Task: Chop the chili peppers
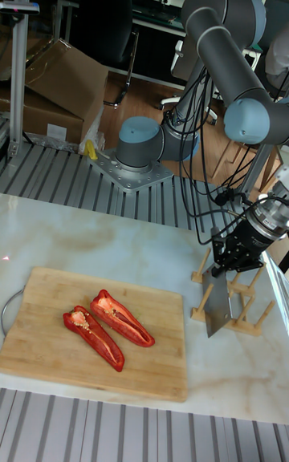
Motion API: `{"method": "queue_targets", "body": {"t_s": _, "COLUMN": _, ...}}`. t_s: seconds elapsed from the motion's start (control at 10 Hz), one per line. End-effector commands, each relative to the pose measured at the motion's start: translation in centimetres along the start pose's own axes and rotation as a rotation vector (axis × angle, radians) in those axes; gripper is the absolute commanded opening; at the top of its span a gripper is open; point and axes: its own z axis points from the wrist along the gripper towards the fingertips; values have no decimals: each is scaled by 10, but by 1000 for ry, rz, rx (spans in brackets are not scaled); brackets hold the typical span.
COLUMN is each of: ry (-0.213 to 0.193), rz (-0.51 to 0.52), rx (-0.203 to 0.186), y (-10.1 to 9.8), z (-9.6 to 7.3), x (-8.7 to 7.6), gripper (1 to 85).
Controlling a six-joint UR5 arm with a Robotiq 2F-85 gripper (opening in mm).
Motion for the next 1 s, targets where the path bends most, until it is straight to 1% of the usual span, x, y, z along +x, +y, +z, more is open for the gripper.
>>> {"method": "queue_targets", "body": {"t_s": 0.0, "ry": 2, "rz": 16, "rx": -11, "y": 1, "z": -1, "x": -1, "gripper": 87}}
{"method": "queue_targets", "body": {"t_s": 0.2, "ry": 3, "rz": 29, "rx": -9, "y": 1, "z": -3, "x": -1, "gripper": 13}}
{"method": "queue_targets", "body": {"t_s": 0.3, "ry": 3, "rz": 30, "rx": -12, "y": 1, "z": -6, "x": -1, "gripper": 13}}
{"method": "queue_targets", "body": {"t_s": 0.4, "ry": 5, "rz": 26, "rx": -15, "y": 0, "z": -14, "x": -1, "gripper": 13}}
{"method": "queue_targets", "body": {"t_s": 0.7, "ry": -5, "rz": -14, "rx": -47, "y": -3, "z": -47, "x": -6, "gripper": 13}}
{"method": "queue_targets", "body": {"t_s": 0.9, "ry": -41, "rz": -91, "rx": -46, "y": -15, "z": -80, "x": -11, "gripper": 13}}
